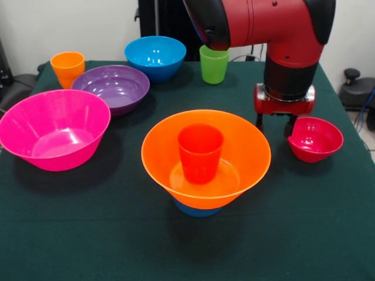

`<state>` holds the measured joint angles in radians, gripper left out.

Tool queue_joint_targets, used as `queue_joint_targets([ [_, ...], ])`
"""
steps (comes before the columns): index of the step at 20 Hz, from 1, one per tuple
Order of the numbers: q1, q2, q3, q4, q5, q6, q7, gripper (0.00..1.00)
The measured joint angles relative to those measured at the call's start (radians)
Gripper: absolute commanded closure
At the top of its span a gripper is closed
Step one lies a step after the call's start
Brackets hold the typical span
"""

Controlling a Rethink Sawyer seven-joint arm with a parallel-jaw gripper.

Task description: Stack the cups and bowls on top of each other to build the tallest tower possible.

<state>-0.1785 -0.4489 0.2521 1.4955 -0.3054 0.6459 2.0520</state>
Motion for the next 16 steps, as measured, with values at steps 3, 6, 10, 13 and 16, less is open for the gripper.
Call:
queue_joint_targets([
  [3,0.01,-0.001,-0.005,0.012,0.008,-0.003,0.0,0.0],
  [6,0.017,-0.001,-0.009,0.019,0.014,-0.01,0.0,0.0],
  [10,0.021,-0.001,-0.01,0.021,0.022,-0.015,0.0,0.0],
  [13,0.029,-0.001,-0.014,0.022,0.032,-0.015,0.0,0.0],
  [16,0.044,-0.003,-0.022,0.022,0.04,-0.015,0.0,0.0],
])
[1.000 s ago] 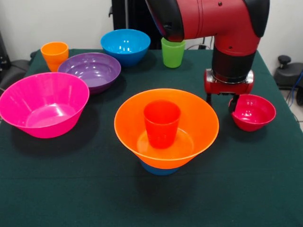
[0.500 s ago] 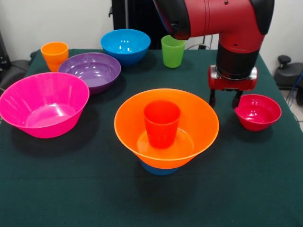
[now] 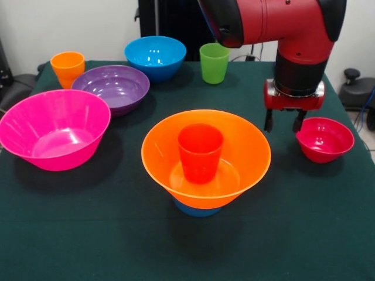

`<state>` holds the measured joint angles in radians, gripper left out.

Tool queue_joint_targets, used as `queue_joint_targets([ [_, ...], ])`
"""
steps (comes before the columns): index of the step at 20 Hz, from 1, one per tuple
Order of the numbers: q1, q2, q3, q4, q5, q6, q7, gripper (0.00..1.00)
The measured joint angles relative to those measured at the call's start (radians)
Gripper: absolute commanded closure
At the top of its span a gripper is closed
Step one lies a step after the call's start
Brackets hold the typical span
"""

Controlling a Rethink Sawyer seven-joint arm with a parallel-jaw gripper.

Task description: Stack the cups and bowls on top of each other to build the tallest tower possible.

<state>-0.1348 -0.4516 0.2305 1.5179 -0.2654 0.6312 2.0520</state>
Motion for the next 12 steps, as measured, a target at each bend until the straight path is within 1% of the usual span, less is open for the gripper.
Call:
queue_joint_targets([
  [2,0.007,-0.003,-0.003,0.001,0.005,0.0,0.0,0.0],
  [9,0.033,-0.066,-0.012,0.019,0.044,0.0,0.0,0.0],
  [12,0.04,-0.081,-0.021,0.019,0.061,0.0,0.0,0.0],
])
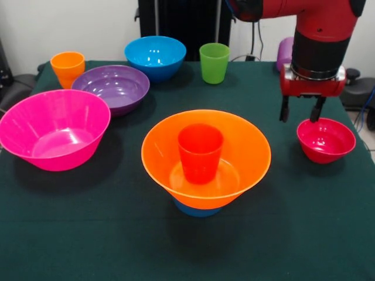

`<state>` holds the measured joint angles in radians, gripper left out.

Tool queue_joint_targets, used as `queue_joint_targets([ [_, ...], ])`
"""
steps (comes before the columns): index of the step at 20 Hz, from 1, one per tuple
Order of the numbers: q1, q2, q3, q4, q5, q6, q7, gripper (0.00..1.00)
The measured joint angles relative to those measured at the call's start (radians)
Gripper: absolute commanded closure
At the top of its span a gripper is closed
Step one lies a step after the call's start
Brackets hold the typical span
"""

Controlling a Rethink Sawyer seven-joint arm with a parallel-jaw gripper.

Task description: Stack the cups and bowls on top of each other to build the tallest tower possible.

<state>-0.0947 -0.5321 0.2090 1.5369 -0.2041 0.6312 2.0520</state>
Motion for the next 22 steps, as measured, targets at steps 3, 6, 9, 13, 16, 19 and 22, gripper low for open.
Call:
queue_joint_targets([
  [3,0.006,-0.002,-0.008,0.0,0.011,0.0,0.0,0.0],
  [6,0.016,0.001,-0.019,-0.001,0.02,0.0,0.0,0.0],
  [9,0.03,0.015,-0.029,-0.005,0.022,0.0,0.0,0.0],
  [13,0.041,0.04,-0.034,-0.011,0.023,-0.006,0.0,0.0],
  [16,0.046,0.063,-0.035,-0.015,0.024,-0.022,0.0,0.0],
  [19,0.049,0.085,-0.039,-0.015,0.024,-0.048,0.0,0.0],
  [22,0.052,0.102,-0.045,-0.017,0.024,-0.073,0.0,0.0],
])
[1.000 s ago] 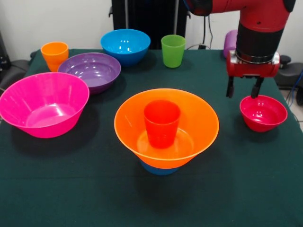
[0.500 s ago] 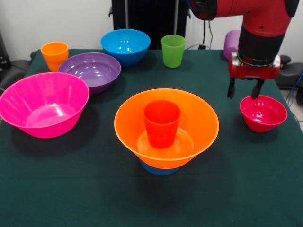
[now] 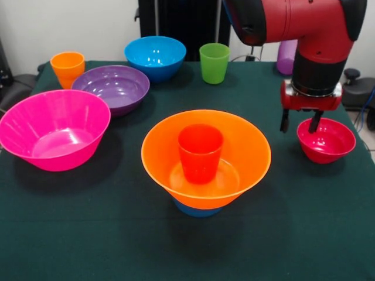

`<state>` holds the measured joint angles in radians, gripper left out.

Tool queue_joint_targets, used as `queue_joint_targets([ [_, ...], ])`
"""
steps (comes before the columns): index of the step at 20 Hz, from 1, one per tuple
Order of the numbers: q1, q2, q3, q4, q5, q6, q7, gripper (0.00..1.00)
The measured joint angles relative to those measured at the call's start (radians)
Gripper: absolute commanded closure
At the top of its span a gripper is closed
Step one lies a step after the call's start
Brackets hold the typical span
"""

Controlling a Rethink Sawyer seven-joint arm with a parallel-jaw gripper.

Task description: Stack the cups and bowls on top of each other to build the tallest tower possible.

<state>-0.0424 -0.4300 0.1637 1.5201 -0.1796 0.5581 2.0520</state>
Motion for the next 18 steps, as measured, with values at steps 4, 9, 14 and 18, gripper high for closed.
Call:
queue_joint_targets([
  [4,0.001,0.028,-0.012,-0.007,0.0,-0.02,0.0,0.0],
  [9,0.001,0.053,-0.033,-0.021,0.0,-0.021,0.0,0.0],
  [14,0.001,0.067,-0.044,-0.031,0.0,-0.021,0.0,0.0],
  [18,0.005,0.073,-0.053,-0.039,0.001,-0.021,0.0,0.0],
])
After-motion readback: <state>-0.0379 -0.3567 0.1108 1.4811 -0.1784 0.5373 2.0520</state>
